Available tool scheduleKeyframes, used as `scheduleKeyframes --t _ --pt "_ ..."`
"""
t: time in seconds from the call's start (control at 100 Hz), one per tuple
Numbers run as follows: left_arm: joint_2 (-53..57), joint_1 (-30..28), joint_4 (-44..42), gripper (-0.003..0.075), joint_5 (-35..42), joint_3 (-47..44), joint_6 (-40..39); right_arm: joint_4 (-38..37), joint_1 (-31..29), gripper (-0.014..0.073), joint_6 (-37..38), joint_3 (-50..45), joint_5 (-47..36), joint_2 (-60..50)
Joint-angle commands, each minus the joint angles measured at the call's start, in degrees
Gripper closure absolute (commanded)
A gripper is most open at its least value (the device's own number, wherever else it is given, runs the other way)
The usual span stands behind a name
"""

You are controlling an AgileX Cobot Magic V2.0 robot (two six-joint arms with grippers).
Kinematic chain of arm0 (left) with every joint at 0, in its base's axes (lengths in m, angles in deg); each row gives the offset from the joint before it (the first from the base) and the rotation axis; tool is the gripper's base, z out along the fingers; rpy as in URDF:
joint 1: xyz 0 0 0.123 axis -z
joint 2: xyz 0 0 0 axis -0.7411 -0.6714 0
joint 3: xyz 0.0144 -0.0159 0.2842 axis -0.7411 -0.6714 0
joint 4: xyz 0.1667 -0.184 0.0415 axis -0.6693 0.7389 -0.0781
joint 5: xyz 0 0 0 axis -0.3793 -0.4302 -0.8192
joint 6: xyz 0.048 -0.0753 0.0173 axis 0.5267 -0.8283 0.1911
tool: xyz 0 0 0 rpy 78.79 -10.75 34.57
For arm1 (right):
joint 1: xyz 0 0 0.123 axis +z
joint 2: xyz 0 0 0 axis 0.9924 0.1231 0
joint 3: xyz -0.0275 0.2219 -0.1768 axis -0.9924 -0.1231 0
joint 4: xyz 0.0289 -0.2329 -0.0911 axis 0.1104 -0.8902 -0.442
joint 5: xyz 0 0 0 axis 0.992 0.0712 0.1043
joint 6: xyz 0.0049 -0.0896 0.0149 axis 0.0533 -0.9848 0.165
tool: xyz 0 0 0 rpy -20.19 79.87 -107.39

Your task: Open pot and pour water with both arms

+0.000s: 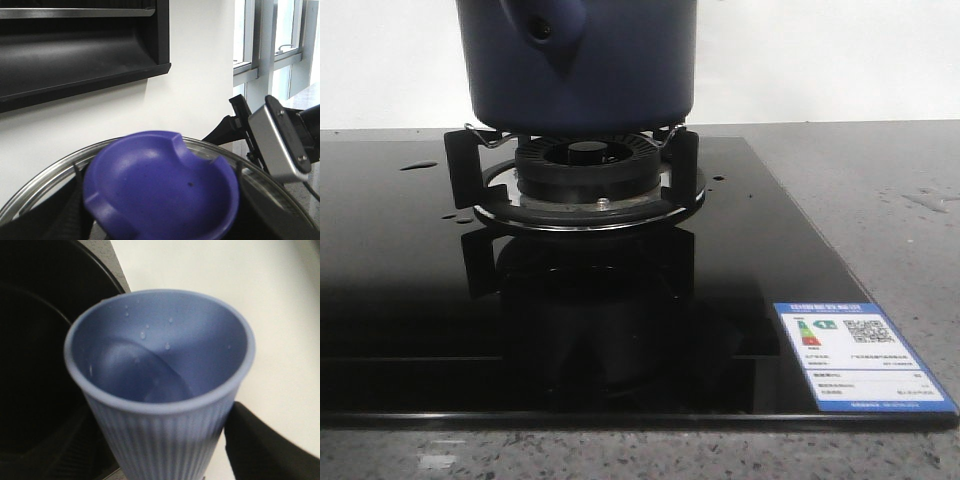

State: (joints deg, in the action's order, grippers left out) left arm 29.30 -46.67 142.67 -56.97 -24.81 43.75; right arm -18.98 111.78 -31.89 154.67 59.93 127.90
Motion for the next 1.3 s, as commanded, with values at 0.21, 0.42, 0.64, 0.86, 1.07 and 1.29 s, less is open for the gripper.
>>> scheduleKeyframes --t 0.21,0.42,0.64,0.86,1.07,1.29 --pt "1.1 0.06 5.27 0.0425 0.7 1.9 -0.57 -10.64 0.31 0.0388 -0.67 2.51 -12.28 -0.53" --pt "1.1 0.06 5.27 0.0425 0.7 1.9 -0.57 -16.89 0.31 0.0388 -0.67 2.51 -14.17 0.75" --pt "1.1 0.06 5.27 0.0425 0.7 1.9 -0.57 -23.79 0.31 0.0388 -0.67 2.51 -16.72 2.17" --pt "1.1 0.06 5.27 0.0425 0.15 1.9 -0.57 -27.4 0.31 0.0388 -0.67 2.51 -20.7 2.42" --pt "1.1 0.06 5.27 0.0425 -0.53 1.9 -0.57 -27.43 0.31 0.0388 -0.67 2.51 -20.76 2.42" --pt "1.1 0.06 5.27 0.0425 -0.74 1.9 -0.57 -27.43 0.31 0.0388 -0.67 2.51 -19.5 2.42"
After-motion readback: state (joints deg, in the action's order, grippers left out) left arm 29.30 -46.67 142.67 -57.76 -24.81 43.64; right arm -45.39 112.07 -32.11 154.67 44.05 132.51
